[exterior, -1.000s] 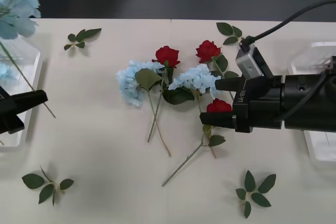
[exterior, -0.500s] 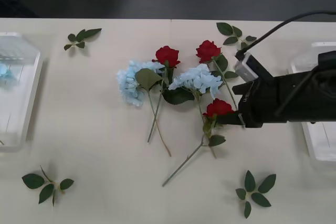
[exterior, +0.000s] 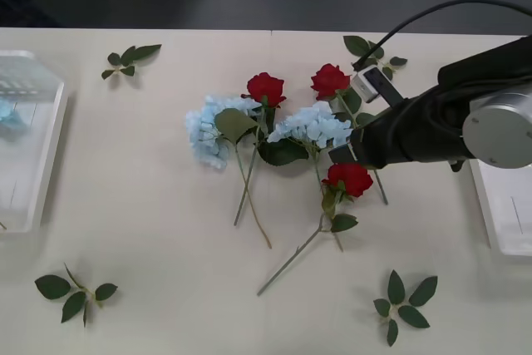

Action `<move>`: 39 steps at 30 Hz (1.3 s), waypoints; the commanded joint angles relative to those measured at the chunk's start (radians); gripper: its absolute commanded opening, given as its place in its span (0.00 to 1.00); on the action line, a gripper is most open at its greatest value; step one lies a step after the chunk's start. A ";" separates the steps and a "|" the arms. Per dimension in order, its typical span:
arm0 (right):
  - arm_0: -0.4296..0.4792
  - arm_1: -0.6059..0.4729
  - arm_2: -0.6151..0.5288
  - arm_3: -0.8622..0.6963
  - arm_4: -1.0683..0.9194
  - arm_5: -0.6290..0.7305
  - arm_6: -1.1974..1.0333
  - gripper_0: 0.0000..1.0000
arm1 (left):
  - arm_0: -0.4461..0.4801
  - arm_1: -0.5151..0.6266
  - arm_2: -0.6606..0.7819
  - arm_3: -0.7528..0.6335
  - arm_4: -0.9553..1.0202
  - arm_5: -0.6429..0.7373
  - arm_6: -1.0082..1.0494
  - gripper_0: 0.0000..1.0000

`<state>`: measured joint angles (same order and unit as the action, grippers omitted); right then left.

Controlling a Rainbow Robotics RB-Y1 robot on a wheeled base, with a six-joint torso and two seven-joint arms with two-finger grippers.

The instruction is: Put the red flowers into the right box and the blue flowers into the left box

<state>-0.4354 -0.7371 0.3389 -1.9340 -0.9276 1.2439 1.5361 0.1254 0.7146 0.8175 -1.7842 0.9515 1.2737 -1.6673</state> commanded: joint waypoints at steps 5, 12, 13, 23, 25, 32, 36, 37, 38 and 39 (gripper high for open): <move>-0.092 0.079 0.009 0.162 0.110 0.009 -0.030 1.00 | -0.043 0.031 -0.083 0.012 -0.112 -0.065 0.049 0.00; -0.137 0.125 0.023 0.250 0.242 0.060 -0.048 1.00 | -0.064 0.031 -0.133 0.012 -0.197 -0.077 0.066 0.22; -0.140 0.128 0.028 0.257 0.257 0.060 -0.054 1.00 | -0.067 0.031 -0.136 0.012 -0.197 -0.077 0.067 0.42; -0.175 0.151 0.066 0.348 0.339 0.060 -0.097 1.00 | -0.038 0.020 -0.156 -0.052 -0.128 -0.114 0.081 1.00; -0.177 0.151 0.069 0.354 0.343 0.060 -0.102 1.00 | -0.018 0.020 -0.156 -0.083 -0.092 -0.112 0.092 1.00; -0.177 0.166 0.080 0.369 0.380 0.060 -0.125 1.00 | -0.001 0.020 -0.173 -0.216 0.079 -0.010 0.233 1.00; -0.177 0.186 0.083 0.391 0.411 0.060 -0.136 1.00 | 0.011 0.019 -0.222 -0.322 0.153 0.047 0.279 1.00; -0.177 0.186 0.088 0.394 0.415 0.058 -0.139 1.00 | 0.013 0.019 -0.233 -0.340 0.159 0.052 0.277 1.00; -0.177 0.186 0.092 0.397 0.418 0.055 -0.142 1.00 | 0.016 0.016 -0.253 -0.373 0.170 0.053 0.279 1.00; -0.175 0.186 0.095 0.398 0.420 0.052 -0.145 1.00 | 0.016 0.008 -0.267 -0.396 0.173 0.055 0.281 1.00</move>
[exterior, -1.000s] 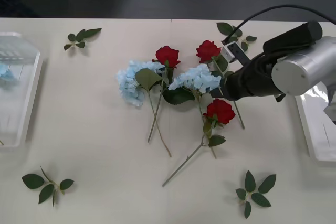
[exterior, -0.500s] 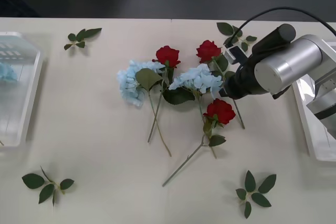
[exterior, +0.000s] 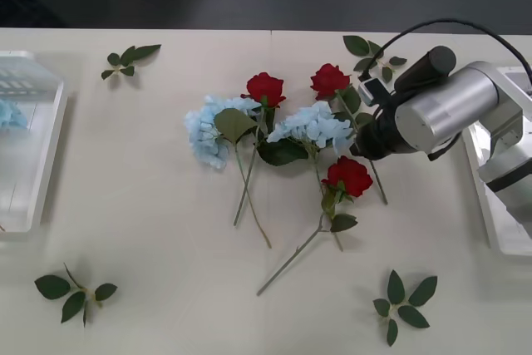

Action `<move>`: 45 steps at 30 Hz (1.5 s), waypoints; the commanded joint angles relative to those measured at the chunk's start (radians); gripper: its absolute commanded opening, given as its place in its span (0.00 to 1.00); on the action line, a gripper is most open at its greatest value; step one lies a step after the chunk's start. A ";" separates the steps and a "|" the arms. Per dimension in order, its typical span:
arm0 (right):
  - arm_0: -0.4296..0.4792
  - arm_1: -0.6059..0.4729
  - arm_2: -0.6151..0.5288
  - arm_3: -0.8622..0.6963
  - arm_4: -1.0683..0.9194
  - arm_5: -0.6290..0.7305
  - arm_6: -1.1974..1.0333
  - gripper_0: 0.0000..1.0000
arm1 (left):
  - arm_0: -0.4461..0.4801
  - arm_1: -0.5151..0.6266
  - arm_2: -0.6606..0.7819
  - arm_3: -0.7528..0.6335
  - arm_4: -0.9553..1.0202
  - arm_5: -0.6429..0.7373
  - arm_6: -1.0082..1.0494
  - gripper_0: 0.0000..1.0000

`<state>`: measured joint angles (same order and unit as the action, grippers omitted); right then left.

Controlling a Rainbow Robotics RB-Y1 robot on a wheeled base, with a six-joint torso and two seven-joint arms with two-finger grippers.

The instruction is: Put the red flowers into the right box and the blue flowers into the left box

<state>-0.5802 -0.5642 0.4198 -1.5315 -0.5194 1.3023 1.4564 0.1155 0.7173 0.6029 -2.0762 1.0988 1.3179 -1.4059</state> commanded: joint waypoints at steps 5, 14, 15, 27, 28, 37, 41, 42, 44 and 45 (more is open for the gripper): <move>-0.032 0.015 0.025 0.004 -0.002 -0.021 -0.080 1.00 | 0.012 -0.096 -0.117 -0.193 -0.014 0.010 0.039 1.00; -0.032 0.015 0.046 0.025 -0.027 -0.086 -0.110 1.00 | -0.050 -0.351 -0.259 -0.309 -0.281 0.010 0.180 1.00; -0.032 0.017 0.048 0.028 -0.025 -0.086 -0.114 1.00 | -0.062 -0.354 -0.299 -0.321 -0.329 0.020 0.225 1.00; -0.041 0.049 0.053 0.114 -0.002 -0.146 -0.149 1.00 | -0.290 -0.351 -0.532 -0.306 -0.639 0.326 0.553 1.00; -0.044 0.053 0.056 0.123 -0.002 -0.155 -0.149 1.00 | -0.309 -0.352 -0.557 -0.291 -0.665 0.346 0.579 1.00; -0.046 0.084 0.074 0.146 0.053 -0.172 -0.159 1.00 | -0.430 -0.352 -0.721 -0.122 -0.800 0.399 0.754 1.00; -0.046 0.098 0.086 0.166 0.078 -0.187 -0.159 1.00 | -0.471 -0.358 -0.799 -0.055 -0.858 0.400 0.777 1.00; -0.046 0.099 0.089 0.168 0.082 -0.190 -0.159 1.00 | -0.478 -0.361 -0.805 -0.044 -0.861 0.399 0.778 1.00; -0.046 0.104 0.103 0.172 0.098 -0.198 -0.160 1.00 | -0.502 -0.387 -0.819 0.008 -0.872 0.399 0.783 1.00; -0.046 0.104 0.106 0.172 0.099 -0.199 -0.160 1.00 | -0.508 -0.395 -0.819 0.021 -0.873 0.399 0.783 1.00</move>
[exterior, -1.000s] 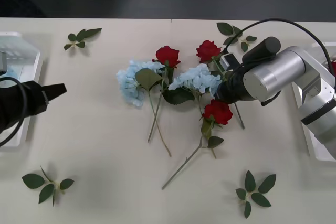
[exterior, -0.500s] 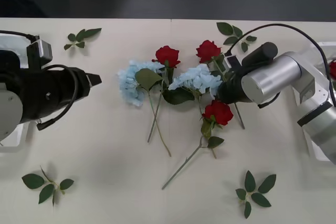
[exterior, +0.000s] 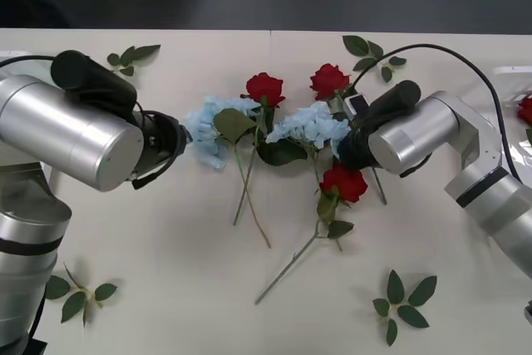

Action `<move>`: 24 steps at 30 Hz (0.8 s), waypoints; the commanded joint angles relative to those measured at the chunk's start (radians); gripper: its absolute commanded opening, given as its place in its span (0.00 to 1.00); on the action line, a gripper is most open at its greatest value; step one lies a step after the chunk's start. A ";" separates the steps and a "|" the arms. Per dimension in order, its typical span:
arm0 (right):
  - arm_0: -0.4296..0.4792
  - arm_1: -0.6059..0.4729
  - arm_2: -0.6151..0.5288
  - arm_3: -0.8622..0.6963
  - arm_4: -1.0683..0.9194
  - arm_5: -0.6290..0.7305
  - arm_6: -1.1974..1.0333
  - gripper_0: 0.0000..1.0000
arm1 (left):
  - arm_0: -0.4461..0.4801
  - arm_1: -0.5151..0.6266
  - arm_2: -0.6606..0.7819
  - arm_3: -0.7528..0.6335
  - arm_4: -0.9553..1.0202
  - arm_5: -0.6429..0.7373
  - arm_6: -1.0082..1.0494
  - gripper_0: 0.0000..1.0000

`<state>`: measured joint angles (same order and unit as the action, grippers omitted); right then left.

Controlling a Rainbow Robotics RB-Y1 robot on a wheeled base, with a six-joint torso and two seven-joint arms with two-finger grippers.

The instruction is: Put the red flowers into the right box and the blue flowers into the left box

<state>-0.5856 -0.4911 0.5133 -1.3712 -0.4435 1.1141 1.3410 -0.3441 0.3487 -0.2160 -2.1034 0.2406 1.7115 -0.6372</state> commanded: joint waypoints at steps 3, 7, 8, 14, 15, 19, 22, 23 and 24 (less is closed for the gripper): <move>-0.040 0.032 0.014 0.012 0.022 -0.013 -0.046 0.65 | -0.078 -0.063 -0.002 0.108 -0.029 0.005 0.014 1.00; -0.040 0.034 0.017 0.012 0.025 -0.014 -0.046 0.00 | -0.130 -0.079 -0.042 0.198 -0.046 0.005 0.017 1.00; -0.040 0.034 0.017 0.012 0.025 -0.014 -0.046 0.00 | -0.147 -0.079 -0.059 0.226 -0.052 0.005 0.019 1.00; -0.039 0.036 0.017 0.012 0.028 -0.014 -0.046 0.00 | -0.233 -0.105 -0.102 0.364 -0.060 -0.001 0.025 1.00; -0.040 0.034 0.017 0.012 0.029 -0.014 -0.046 0.00 | -0.240 -0.109 -0.103 0.378 -0.063 -0.004 0.025 1.00; -0.039 0.032 0.016 0.012 0.028 -0.013 -0.046 0.00 | -0.282 -0.148 -0.115 0.473 -0.089 -0.043 0.021 1.00; -0.040 0.028 0.017 0.012 0.026 -0.013 -0.046 0.00 | -0.297 -0.177 -0.118 0.531 -0.106 -0.078 0.017 1.00; -0.040 0.025 0.016 0.012 0.025 -0.013 -0.046 0.00 | -0.299 -0.186 -0.120 0.543 -0.112 -0.087 0.017 1.00; -0.040 0.019 0.016 0.012 0.019 -0.013 -0.048 0.00 | -0.299 -0.198 -0.118 0.557 -0.119 -0.101 0.016 1.00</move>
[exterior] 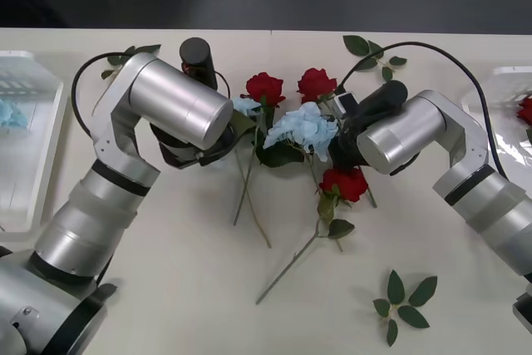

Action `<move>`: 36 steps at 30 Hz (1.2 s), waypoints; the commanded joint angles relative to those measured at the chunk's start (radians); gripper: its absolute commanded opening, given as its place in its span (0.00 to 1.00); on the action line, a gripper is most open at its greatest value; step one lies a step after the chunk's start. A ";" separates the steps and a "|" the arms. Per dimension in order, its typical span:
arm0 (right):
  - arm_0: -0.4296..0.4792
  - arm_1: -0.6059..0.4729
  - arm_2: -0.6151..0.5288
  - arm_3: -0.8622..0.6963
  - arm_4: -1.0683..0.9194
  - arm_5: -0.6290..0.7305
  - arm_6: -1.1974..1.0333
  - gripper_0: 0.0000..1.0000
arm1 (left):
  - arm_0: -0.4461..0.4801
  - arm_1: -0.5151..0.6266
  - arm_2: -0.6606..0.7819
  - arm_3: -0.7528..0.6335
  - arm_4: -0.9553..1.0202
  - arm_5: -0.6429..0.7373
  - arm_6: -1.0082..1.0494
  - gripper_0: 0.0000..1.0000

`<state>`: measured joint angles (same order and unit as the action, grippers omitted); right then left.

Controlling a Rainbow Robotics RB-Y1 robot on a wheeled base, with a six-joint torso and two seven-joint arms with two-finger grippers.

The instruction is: Put the red flowers into the right box and the blue flowers into the left box

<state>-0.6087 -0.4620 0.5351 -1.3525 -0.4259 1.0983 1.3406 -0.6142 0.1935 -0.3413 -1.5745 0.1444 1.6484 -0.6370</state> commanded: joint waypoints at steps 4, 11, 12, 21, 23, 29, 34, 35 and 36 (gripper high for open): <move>-0.025 -0.067 -0.012 -0.033 -0.076 0.025 -0.044 0.00 | -0.029 -0.077 -0.002 0.070 -0.040 -0.070 0.011 1.00; -0.022 -0.156 -0.081 -0.157 -0.191 0.155 -0.047 0.00 | -0.029 -0.091 -0.047 0.102 -0.055 -0.084 0.011 1.00; -0.017 -0.165 -0.096 -0.181 -0.192 0.175 -0.049 0.00 | -0.029 -0.094 -0.051 0.106 -0.062 -0.084 0.011 1.00; 0.069 -0.193 -0.247 -0.353 -0.180 0.276 -0.060 0.00 | -0.027 -0.094 -0.073 0.119 -0.078 -0.085 0.010 1.00; 0.099 -0.218 -0.264 -0.412 -0.169 0.287 -0.067 0.00 | -0.029 -0.094 -0.085 0.128 -0.089 -0.085 0.010 1.00; 0.239 -0.305 -0.412 -0.594 -0.229 0.324 -0.080 0.00 | -0.027 -0.092 -0.099 0.157 -0.112 -0.108 0.008 1.00; 0.345 -0.400 -0.543 -0.660 -0.312 0.338 -0.080 0.00 | -0.027 -0.094 -0.113 0.194 -0.117 -0.140 0.000 1.00; 0.351 -0.411 -0.555 -0.660 -0.323 0.338 -0.080 0.00 | -0.027 -0.092 -0.117 0.199 -0.115 -0.144 0.000 1.00; 0.363 -0.429 -0.580 -0.659 -0.340 0.338 -0.080 0.00 | -0.027 -0.094 -0.127 0.203 -0.117 -0.145 -0.001 1.00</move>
<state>-0.2468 -0.8315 -0.0151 -1.9893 -0.7386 1.4393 1.2855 -0.6190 0.1052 -0.4424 -1.3722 0.0377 1.5132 -0.6371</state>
